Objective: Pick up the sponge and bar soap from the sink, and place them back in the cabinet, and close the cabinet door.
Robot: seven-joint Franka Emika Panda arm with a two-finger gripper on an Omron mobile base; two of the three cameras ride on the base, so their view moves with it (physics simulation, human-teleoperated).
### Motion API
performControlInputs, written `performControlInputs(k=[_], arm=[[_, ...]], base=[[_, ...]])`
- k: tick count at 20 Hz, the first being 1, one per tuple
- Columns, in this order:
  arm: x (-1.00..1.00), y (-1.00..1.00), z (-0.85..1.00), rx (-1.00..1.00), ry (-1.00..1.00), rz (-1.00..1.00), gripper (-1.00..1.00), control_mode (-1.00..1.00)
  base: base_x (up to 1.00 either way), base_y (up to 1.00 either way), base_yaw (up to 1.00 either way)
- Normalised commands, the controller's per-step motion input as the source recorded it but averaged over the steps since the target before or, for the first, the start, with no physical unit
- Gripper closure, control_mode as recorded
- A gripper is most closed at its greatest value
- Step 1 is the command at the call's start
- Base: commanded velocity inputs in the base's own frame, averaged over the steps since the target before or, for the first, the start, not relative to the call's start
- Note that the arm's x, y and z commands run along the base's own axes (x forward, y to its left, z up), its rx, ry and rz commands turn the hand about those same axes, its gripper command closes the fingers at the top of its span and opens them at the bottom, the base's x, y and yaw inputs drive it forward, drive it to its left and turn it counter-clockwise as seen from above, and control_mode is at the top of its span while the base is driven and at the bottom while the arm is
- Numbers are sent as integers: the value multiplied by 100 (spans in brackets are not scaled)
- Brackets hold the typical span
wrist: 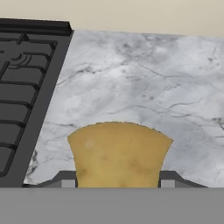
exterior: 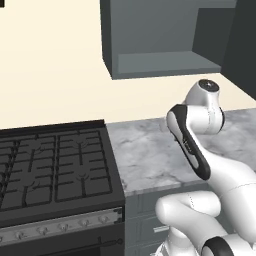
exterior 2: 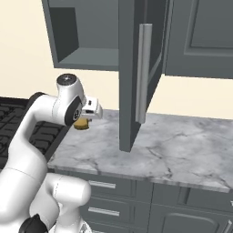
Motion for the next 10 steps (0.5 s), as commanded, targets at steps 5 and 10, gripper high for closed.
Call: performControlInputs(k=[5, 10], arm=[[-5, 0, 44, 0, -15, 0, 100, -100], [-14, -1, 55, 0, -18, 0, 100, -100]], base=[[0, 0, 0], [0, 0, 0]])
